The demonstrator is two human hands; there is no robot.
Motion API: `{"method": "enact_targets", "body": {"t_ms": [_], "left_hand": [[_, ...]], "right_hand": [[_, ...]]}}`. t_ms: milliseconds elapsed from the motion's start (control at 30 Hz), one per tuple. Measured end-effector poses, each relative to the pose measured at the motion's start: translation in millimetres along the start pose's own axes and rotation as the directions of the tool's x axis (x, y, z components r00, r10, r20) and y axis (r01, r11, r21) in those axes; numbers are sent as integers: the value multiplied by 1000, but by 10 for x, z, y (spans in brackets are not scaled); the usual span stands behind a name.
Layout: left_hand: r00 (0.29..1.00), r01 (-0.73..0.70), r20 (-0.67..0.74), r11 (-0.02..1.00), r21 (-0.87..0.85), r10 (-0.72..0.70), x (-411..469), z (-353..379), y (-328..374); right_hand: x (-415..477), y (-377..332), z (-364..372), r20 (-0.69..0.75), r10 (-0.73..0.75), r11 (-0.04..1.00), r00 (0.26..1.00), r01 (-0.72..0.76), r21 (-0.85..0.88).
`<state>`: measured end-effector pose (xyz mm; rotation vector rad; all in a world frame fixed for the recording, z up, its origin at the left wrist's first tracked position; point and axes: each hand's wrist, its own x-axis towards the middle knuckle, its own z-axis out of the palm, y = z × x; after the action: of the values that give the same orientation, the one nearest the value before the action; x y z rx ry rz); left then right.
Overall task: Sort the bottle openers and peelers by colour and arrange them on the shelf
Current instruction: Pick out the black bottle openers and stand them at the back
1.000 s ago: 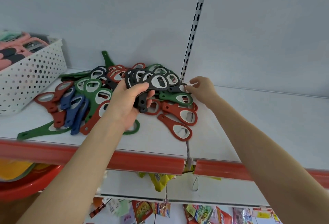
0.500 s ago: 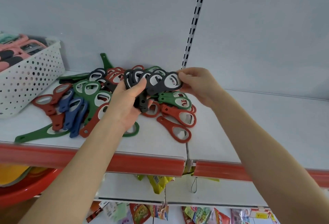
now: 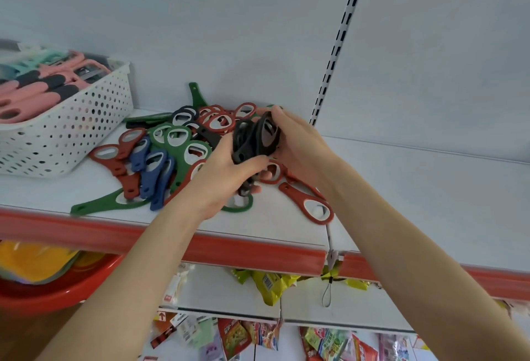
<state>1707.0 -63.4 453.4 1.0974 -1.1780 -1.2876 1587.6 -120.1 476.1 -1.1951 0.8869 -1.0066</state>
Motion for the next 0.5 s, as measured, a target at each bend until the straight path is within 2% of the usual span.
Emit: {"method": "enact_targets", "body": {"t_ms": [133, 267, 400, 500], "left_hand": [[999, -23, -38, 992, 122, 28, -42, -67, -10], [992, -71, -86, 972, 223, 92, -53, -186, -35], [996, -72, -27, 966, 247, 81, -104, -226, -2], [994, -102, 52, 970, 220, 92, -130, -223, -16]], "right_hand": [[-26, 7, 35, 65, -22, 999, 998, 25, -47], [-71, 74, 55, 44, -39, 991, 998, 44, -130], [-164, 149, 108, 34, -78, 977, 996, 84, -198], [-264, 137, 87, -48, -125, 975, 991, 114, -193]]}}
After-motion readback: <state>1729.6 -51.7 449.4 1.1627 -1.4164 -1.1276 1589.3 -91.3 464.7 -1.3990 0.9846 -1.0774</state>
